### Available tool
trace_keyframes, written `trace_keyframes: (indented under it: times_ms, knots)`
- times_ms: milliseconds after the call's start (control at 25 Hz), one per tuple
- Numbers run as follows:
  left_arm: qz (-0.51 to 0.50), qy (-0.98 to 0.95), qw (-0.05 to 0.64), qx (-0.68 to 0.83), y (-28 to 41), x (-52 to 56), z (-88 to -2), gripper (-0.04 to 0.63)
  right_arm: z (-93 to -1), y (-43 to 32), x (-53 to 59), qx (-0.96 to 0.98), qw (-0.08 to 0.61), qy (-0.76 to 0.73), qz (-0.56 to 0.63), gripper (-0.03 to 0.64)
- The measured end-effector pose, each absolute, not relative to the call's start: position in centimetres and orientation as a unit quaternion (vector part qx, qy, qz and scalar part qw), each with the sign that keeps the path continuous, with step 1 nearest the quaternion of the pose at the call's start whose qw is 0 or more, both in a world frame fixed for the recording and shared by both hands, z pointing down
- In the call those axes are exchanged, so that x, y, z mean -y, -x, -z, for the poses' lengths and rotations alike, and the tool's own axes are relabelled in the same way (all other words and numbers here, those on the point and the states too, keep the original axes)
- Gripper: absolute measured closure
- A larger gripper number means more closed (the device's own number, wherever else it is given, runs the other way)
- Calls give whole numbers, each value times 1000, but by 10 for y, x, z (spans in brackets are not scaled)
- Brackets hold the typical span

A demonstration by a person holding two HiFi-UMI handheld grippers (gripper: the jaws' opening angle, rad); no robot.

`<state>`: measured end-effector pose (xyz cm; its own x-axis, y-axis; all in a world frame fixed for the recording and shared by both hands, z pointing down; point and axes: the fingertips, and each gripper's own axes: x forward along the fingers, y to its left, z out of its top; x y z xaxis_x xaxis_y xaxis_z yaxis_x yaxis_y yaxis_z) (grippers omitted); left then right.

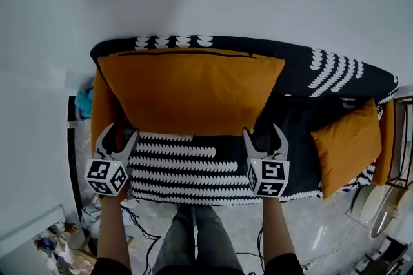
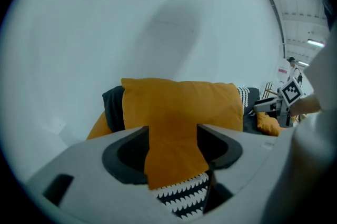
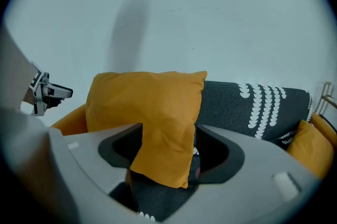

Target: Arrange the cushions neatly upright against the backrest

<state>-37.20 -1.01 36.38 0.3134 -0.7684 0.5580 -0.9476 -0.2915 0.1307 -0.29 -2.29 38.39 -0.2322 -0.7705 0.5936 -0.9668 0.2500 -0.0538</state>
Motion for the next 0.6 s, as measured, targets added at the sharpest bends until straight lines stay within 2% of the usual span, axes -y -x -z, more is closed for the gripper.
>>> trace_keyframes:
  times_ms: [360, 480, 600]
  knots:
    - [-199, -807, 161, 533, 335, -37, -274, 331, -300, 12, -21, 763, 163, -587, -217, 339]
    - [-187, -815, 144, 529, 327, -52, -242, 361, -273, 14, -44, 762, 150, -593, -213, 397]
    - [-170, -818, 131, 533, 326, -70, -207, 385, -242, 20, -66, 765, 141, -595, -200, 418]
